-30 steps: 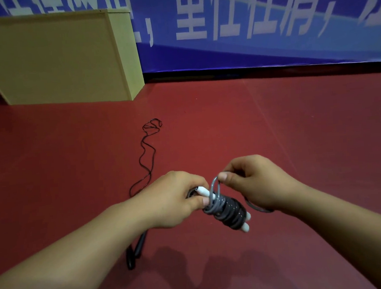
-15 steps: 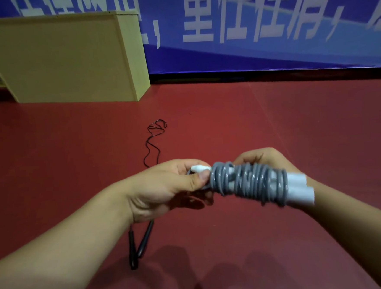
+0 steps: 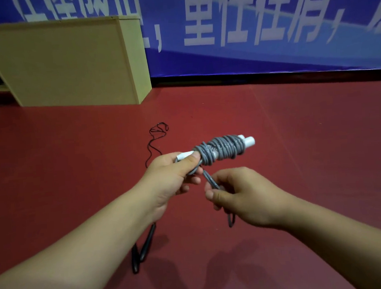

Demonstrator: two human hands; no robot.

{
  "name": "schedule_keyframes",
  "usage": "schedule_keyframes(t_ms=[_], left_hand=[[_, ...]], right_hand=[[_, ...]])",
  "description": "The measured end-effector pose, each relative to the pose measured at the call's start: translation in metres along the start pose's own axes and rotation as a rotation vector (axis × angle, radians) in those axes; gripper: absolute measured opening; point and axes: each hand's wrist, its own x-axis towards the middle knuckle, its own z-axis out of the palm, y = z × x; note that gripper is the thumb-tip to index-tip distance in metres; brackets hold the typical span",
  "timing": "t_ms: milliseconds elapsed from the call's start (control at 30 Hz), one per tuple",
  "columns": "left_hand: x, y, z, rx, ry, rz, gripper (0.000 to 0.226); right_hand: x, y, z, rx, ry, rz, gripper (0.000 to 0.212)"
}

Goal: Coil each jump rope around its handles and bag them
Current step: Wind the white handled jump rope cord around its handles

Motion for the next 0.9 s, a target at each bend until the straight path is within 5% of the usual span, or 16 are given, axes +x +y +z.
schedule_keyframes(t_ms=[233, 533, 900], left_hand=[[0.005, -0.009, -0.004, 0.250, 0.095, 0.110, 0.015], [0.006, -0.014, -0.004, 0.465, 0.187, 0.175, 0.020], [0.001, -0.011, -0.004, 0.765, 0.058, 0.347, 0.008]], right_hand=[[-0.001, -0.003, 0.004, -0.160, 0.030, 0.004, 0.030], [-0.006, -0.004, 0.006, -0.264, -0.076, -0.035, 0.011], [-0.009, -0.007, -0.008, -0.451, -0.081, 0.009, 0.029]])
